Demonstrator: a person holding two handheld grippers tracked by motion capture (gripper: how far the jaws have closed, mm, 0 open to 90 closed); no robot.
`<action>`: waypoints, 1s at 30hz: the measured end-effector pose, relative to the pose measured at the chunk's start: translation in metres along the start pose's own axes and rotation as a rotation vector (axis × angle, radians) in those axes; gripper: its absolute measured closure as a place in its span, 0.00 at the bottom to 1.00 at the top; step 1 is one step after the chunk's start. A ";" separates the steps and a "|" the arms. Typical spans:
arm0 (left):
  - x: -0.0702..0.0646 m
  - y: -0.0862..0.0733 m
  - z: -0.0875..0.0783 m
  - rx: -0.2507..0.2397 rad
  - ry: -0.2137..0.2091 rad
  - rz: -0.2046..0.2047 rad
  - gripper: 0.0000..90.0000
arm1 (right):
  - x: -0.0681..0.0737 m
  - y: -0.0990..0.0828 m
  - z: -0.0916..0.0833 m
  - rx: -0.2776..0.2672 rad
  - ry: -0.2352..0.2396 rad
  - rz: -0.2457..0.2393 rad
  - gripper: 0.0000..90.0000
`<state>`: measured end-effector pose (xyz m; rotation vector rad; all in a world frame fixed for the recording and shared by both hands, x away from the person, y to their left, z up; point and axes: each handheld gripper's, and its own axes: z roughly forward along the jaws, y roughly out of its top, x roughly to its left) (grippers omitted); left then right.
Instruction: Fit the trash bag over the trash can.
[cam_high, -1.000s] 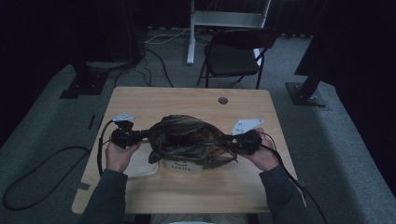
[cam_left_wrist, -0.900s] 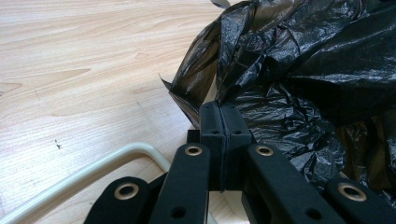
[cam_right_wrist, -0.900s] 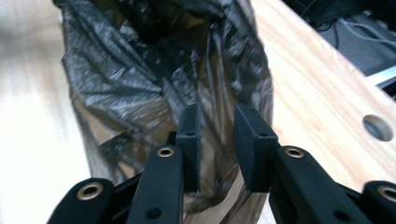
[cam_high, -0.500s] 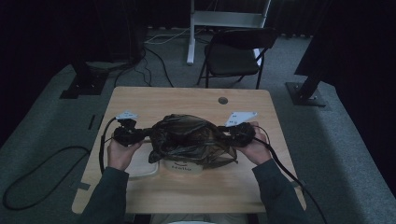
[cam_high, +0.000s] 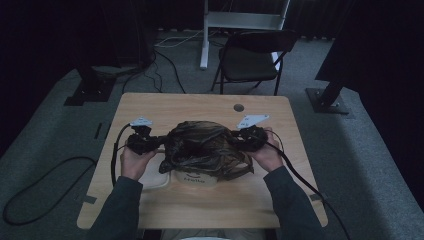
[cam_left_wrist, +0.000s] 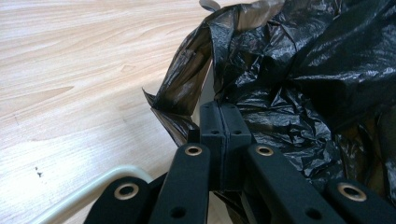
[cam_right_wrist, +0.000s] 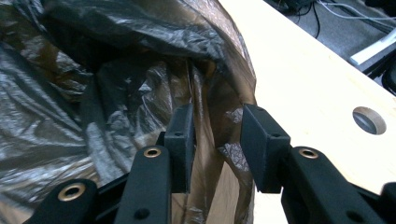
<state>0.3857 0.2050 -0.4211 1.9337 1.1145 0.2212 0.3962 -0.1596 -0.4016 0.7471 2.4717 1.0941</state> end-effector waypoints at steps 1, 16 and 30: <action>0.000 0.000 0.000 0.000 0.000 0.000 1.00 | 0.000 0.000 0.000 0.000 0.000 0.000 0.72; 0.010 0.012 0.019 0.013 0.050 -0.008 1.00 | -0.015 0.001 0.018 0.062 -0.024 0.024 1.00; 0.025 0.008 0.039 0.075 0.075 -0.060 1.00 | -0.022 -0.003 0.035 0.143 -0.038 0.052 1.00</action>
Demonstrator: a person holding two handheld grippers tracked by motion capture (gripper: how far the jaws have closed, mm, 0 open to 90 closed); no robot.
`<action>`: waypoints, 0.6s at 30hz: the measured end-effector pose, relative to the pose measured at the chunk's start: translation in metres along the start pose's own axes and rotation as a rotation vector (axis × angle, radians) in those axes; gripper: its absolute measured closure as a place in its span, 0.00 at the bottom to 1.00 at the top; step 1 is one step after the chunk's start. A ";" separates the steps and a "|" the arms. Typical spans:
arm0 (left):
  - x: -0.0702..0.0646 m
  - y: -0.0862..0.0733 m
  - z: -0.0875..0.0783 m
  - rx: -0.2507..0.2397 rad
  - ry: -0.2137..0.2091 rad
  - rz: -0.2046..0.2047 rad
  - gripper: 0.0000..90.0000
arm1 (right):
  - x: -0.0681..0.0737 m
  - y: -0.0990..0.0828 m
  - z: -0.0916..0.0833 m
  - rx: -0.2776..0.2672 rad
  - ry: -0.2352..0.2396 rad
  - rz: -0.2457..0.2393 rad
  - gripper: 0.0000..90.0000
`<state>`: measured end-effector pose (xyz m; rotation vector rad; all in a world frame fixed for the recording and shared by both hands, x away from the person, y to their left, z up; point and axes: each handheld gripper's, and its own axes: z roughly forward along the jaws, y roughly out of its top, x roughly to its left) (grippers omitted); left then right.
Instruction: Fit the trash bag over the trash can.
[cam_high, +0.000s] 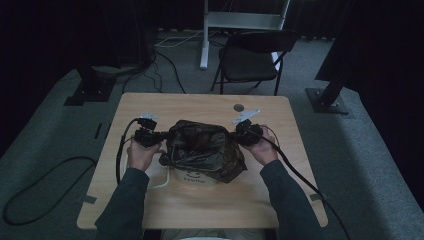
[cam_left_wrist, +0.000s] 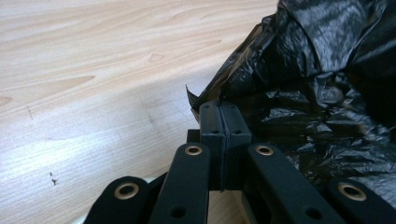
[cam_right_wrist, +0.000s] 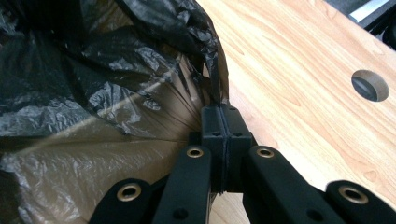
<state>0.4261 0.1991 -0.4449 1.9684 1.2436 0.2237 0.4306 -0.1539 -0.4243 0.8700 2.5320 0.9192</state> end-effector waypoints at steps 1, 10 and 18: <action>0.000 -0.001 0.003 0.009 0.001 0.000 1.00 | 0.000 0.000 0.001 0.007 0.000 0.001 1.00; -0.002 -0.002 0.012 0.057 -0.011 0.011 1.00 | -0.001 -0.002 0.005 0.061 -0.024 0.003 1.00; -0.004 -0.005 0.018 0.080 -0.011 0.021 1.00 | 0.000 -0.004 0.008 0.077 -0.028 0.008 1.00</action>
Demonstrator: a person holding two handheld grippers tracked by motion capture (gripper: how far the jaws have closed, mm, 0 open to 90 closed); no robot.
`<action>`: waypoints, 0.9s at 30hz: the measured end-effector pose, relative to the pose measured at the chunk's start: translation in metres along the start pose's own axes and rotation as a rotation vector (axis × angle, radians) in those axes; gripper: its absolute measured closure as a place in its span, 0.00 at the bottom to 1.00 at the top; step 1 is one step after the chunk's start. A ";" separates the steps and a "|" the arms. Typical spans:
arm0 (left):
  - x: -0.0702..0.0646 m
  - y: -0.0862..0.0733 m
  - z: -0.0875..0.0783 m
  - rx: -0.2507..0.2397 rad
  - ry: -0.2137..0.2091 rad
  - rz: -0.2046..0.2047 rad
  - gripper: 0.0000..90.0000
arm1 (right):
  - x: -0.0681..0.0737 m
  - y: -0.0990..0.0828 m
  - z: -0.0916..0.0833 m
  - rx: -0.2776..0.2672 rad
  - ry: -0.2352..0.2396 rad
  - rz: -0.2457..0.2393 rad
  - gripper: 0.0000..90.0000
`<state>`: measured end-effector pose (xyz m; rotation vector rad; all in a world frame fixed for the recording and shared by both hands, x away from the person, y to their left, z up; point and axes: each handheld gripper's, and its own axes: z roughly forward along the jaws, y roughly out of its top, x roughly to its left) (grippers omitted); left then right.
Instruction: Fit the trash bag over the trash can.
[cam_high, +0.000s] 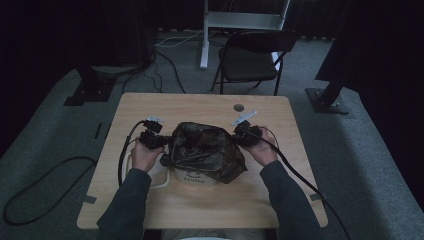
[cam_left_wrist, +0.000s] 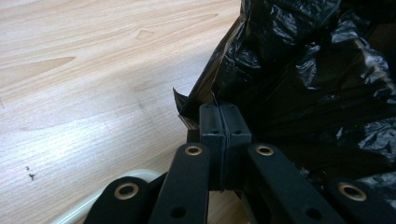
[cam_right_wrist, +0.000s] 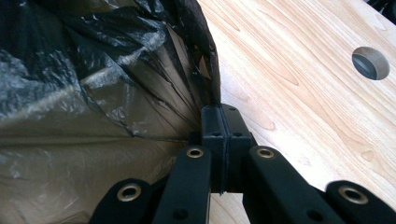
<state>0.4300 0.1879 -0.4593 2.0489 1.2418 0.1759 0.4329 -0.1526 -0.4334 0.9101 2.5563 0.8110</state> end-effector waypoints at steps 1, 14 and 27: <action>0.000 0.000 0.000 0.000 0.000 0.000 1.00 | 0.000 0.000 0.000 0.000 0.000 0.000 1.00; 0.002 -0.010 0.010 0.048 -0.002 -0.010 0.99 | -0.007 -0.015 0.006 0.016 0.022 0.047 1.00; 0.006 -0.013 -0.006 -0.019 0.059 -0.039 0.86 | -0.006 -0.019 -0.002 -0.010 -0.005 0.056 0.83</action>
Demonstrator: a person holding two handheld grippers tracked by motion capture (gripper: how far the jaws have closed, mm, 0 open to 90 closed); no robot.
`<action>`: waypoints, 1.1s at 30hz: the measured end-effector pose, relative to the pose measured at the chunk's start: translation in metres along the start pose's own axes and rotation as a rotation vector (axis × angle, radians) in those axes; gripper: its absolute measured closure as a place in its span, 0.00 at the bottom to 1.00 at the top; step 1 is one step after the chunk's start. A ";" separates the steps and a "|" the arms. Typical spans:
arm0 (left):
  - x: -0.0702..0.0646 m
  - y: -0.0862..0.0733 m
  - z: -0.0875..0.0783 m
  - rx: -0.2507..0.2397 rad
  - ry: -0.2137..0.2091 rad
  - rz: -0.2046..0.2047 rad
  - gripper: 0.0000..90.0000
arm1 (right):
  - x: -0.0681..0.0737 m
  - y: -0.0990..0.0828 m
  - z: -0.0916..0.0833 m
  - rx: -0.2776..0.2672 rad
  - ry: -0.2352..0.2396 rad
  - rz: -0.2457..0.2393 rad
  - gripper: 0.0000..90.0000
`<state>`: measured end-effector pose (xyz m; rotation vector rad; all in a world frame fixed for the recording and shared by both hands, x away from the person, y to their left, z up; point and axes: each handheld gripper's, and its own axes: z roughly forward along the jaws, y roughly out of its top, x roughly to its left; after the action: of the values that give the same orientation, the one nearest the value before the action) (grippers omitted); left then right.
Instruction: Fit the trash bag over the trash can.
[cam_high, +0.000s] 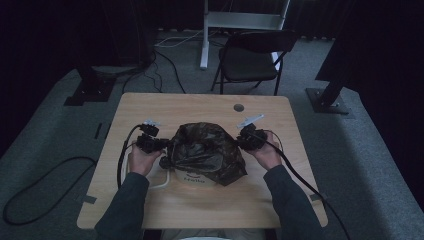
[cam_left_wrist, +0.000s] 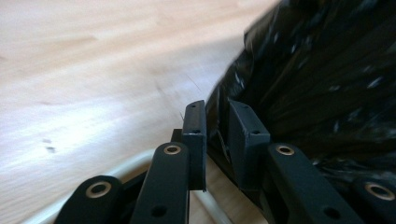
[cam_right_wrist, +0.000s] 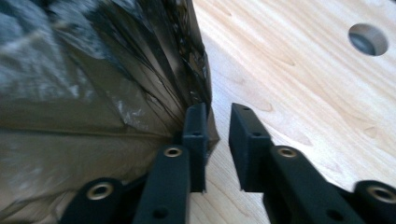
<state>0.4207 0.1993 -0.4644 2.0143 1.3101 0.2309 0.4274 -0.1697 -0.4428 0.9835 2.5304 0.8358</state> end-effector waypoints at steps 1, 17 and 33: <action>0.000 0.000 -0.003 -0.012 0.003 -0.004 0.85 | 0.001 0.000 -0.003 -0.008 -0.003 -0.004 0.82; -0.020 -0.002 -0.028 -0.090 -0.086 0.064 0.82 | 0.029 -0.015 -0.052 -0.149 0.079 -0.056 0.72; -0.035 -0.014 -0.029 -0.086 -0.113 0.106 0.81 | 0.046 -0.022 -0.043 -0.118 0.073 -0.096 0.71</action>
<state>0.3798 0.1859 -0.4441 1.9958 1.1070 0.2160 0.3629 -0.1689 -0.4256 0.8027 2.5322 0.9967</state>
